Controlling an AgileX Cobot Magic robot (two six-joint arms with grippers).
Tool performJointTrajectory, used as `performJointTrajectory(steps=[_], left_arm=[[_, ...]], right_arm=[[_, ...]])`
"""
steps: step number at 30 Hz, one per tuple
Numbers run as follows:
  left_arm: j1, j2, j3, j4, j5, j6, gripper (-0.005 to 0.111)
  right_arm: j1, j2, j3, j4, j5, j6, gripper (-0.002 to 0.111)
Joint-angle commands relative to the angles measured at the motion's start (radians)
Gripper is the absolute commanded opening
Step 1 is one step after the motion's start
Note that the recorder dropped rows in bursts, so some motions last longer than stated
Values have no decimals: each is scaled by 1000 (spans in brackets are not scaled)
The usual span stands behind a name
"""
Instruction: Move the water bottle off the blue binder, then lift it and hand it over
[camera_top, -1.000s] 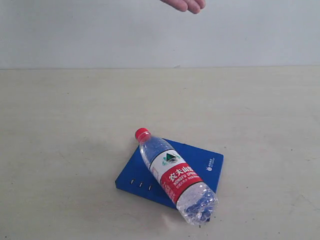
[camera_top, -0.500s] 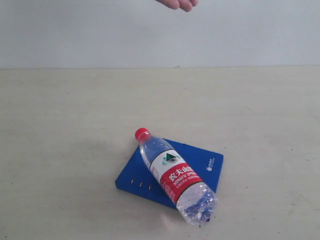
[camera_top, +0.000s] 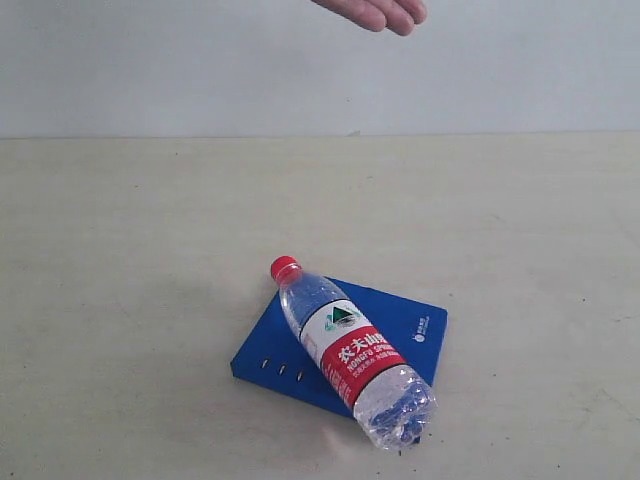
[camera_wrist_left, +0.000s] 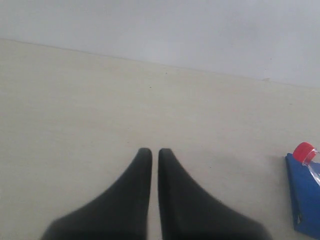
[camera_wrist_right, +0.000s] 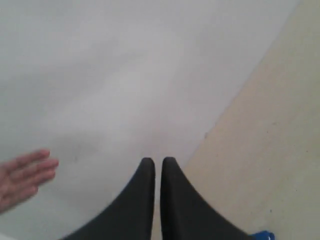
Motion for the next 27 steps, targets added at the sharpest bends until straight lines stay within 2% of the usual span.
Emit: performJointTrajectory(steps=[1,2,4,8,12,15,23,25,27], left_arm=[[-1,-3,-1,-12,-6,2,4],[-1,-3,-1,-12,-6,2,4],[-1,-3,-1,-12,-6,2,4],[-1,-3,-1,-12,-6,2,4],[-1,-3,-1,-12,-6,2,4],[-1,-3,-1,-12,-6,2,4],[-1,-3,-1,-12,-6,2,4],[-1,-3,-1,-12,-6,2,4],[-1,-3,-1,-12,-6,2,4]], right_arm=[[225,193,-103,-14,4,-272,1],[259,258,-117,-15,-6,-301,1],[406,542,-199,-18,-38,-484,1],[519,965,-386,-19,-38,-739,1],[526,1250,-605,-19,-37,-872,1],[526,1367,-717,-19,8,-908,1],[526,1548,-868,-21,84,-1014,2],[526,1582,-896,-21,119,-1022,8],[526,1615,-926,-21,165,-1022,24]])
